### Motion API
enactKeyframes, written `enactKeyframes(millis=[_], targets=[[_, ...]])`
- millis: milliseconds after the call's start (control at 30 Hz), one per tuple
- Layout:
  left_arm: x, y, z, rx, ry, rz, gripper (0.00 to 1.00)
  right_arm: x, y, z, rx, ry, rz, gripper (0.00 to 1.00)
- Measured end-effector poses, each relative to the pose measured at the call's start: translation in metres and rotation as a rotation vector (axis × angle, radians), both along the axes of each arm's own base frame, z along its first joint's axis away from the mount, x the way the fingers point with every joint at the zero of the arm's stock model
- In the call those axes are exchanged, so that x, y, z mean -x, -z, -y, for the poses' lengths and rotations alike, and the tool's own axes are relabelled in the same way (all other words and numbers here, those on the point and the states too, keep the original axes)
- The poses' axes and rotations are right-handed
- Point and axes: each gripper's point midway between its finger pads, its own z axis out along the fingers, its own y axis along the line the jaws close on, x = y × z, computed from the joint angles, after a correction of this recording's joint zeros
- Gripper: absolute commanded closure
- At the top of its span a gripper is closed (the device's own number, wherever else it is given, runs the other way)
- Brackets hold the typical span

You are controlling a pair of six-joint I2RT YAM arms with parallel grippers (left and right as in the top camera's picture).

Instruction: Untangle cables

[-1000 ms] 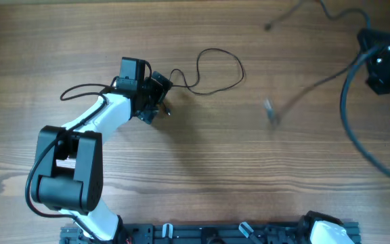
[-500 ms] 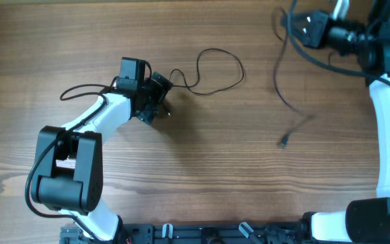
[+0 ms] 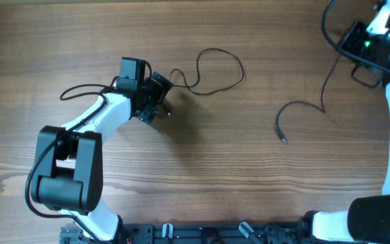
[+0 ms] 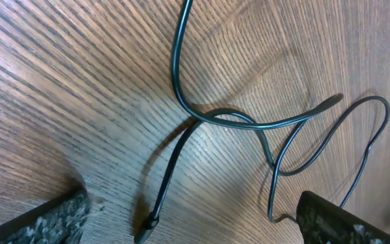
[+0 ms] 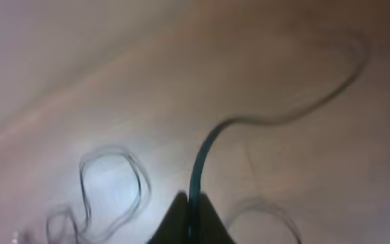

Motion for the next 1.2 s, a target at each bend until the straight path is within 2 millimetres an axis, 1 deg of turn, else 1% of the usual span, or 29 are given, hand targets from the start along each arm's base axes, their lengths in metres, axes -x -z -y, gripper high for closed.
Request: enactKeyframes(millis=[33,133,200,267,333,367,400,433,500,567,600,633,667,700,733,767,833,867,933,967,1000,1033,1067,1133,1167,1200], targets=[[0.000,0.000,0.000,-0.002,0.000,0.001,0.00,0.013,0.009,-0.005,-0.022,-0.005,-0.064,0.96],[0.000,0.000,0.000,-0.004,-0.001,0.002,0.00,0.064,0.034,-0.041,-0.114,-0.066,-0.308,0.96],[0.000,0.000,0.000,-0.004,-0.001,0.002,0.00,0.082,0.039,-0.072,-0.134,-0.143,-0.385,0.96],[0.000,0.000,0.000,-0.004,-0.001,0.002,0.00,0.092,0.040,-0.097,-0.138,-0.216,-0.423,0.96],[0.000,0.000,0.000,-0.004,-0.001,0.002,0.00,0.093,0.039,-0.125,-0.130,-0.302,-0.411,0.96],[0.000,0.000,0.000,-0.004,-0.001,0.002,0.00,0.088,0.038,-0.135,-0.128,-0.330,-0.383,0.96],[0.000,0.000,0.000,-0.004,-0.001,0.002,0.00,0.081,0.037,-0.141,-0.130,-0.340,-0.353,0.96],[0.000,0.000,0.000,-0.004,-0.001,0.001,0.00,0.074,0.041,-0.144,-0.146,-0.321,-0.332,0.96],[0.000,0.000,0.000,-0.004,-0.001,0.001,0.00,0.070,0.058,-0.145,-0.168,-0.279,-0.338,0.96],[0.000,0.000,0.000,-0.005,-0.001,0.001,0.00,0.056,0.084,-0.146,-0.190,-0.246,-0.301,0.96],[0.000,0.000,-0.001,-0.005,-0.001,0.000,0.00,0.045,0.094,-0.145,-0.199,-0.234,-0.258,0.96],[0.000,0.000,-0.001,-0.005,-0.001,0.000,0.00,0.034,0.098,-0.143,-0.206,-0.228,-0.213,0.96],[0.000,0.000,-0.001,-0.005,-0.001,0.000,0.00,0.022,0.098,-0.140,-0.226,-0.223,-0.160,0.96],[0.000,0.000,-0.001,-0.005,-0.001,-0.001,0.00,0.002,0.086,-0.139,-0.263,-0.239,-0.055,0.96],[0.000,0.000,-0.001,-0.005,-0.001,-0.001,0.00,-0.018,0.067,-0.140,-0.297,-0.269,0.061,0.96],[0.000,0.000,-0.001,-0.006,-0.002,-0.002,0.00,-0.038,0.040,-0.142,-0.329,-0.313,0.202,0.96],[0.001,0.000,-0.001,-0.008,-0.002,-0.002,0.00,-0.062,-0.006,-0.143,-0.347,-0.353,0.404,0.96],[0.001,0.000,-0.001,-0.009,-0.002,-0.003,0.00,-0.066,-0.012,-0.138,-0.364,-0.304,0.419,0.96],[0.001,0.000,-0.001,-0.010,-0.003,-0.003,0.00,-0.073,-0.007,-0.121,-0.374,-0.157,0.399,0.96],[0.001,0.001,-0.001,-0.011,-0.003,-0.003,0.00,-0.077,-0.002,-0.102,-0.353,-0.040,0.393,0.96],[0.001,0.000,-0.001,-0.011,-0.003,-0.003,0.00,-0.080,0.000,-0.088,-0.333,0.039,0.394,0.96],[0.001,0.000,-0.001,-0.011,-0.003,-0.003,0.00,-0.080,0.006,-0.071,-0.301,0.121,0.384,0.96],[0.001,0.000,-0.001,-0.011,-0.003,-0.003,0.00,-0.076,0.016,-0.057,-0.268,0.192,0.348,0.96],[0.001,0.000,-0.001,-0.011,-0.002,-0.003,0.00,-0.056,0.045,-0.030,-0.198,0.338,0.226,0.96],[0.001,0.000,-0.001,-0.012,-0.001,-0.003,0.00,-0.042,0.060,-0.020,-0.174,0.410,0.151,0.96],[0.001,0.001,-0.001,-0.012,-0.002,-0.003,0.00,-0.016,0.082,-0.010,-0.136,0.498,0.029,0.96]])
